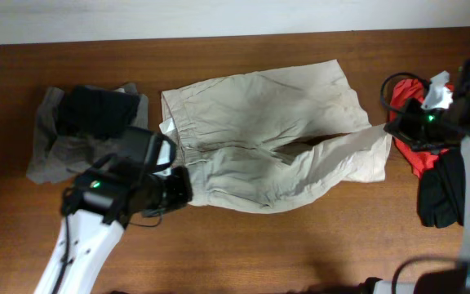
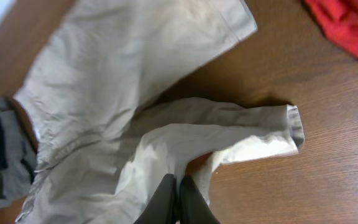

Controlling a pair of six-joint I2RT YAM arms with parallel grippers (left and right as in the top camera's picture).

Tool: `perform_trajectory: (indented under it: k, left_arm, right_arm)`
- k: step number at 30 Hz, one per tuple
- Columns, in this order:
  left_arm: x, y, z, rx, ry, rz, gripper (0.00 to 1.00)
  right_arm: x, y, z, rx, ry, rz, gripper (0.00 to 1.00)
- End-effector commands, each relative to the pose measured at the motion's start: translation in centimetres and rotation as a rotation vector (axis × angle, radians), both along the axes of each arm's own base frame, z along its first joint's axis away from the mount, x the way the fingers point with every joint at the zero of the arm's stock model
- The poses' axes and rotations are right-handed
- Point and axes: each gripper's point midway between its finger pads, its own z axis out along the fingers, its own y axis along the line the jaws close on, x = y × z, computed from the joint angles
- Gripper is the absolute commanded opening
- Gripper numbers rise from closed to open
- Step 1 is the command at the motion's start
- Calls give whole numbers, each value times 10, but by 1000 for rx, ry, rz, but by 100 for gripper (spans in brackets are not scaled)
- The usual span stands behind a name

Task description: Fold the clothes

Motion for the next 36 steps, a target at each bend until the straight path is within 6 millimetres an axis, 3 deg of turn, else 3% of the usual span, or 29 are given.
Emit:
perform_trajectory:
  k: [1, 5, 12, 17, 24, 30, 36]
  left_arm:
    - [14, 31, 25, 95, -125, 89, 1]
    - [36, 51, 43, 150, -239, 130, 1]
    - [86, 62, 58, 162, -404, 143, 1]
    - [116, 62, 37, 201, -398, 131, 1]
    - [163, 69, -3, 291, -393, 141, 1]
    - [200, 79, -22, 348, -440, 190, 1]
    - [222, 83, -48, 374, -441, 209, 1]
  right_arm:
    - [-3, 3, 29, -34, -96, 13, 4]
    - [0, 2, 34, -37, -123, 7, 4]
    - [20, 0, 35, -20, -172, 0, 4]
    - [39, 0, 26, -12, -178, 1, 4]
    - [86, 5, -17, -4, -164, 46, 4]
    - [123, -3, -49, -6, -191, 50, 4]
    - [151, -10, -70, -15, -236, 54, 4]
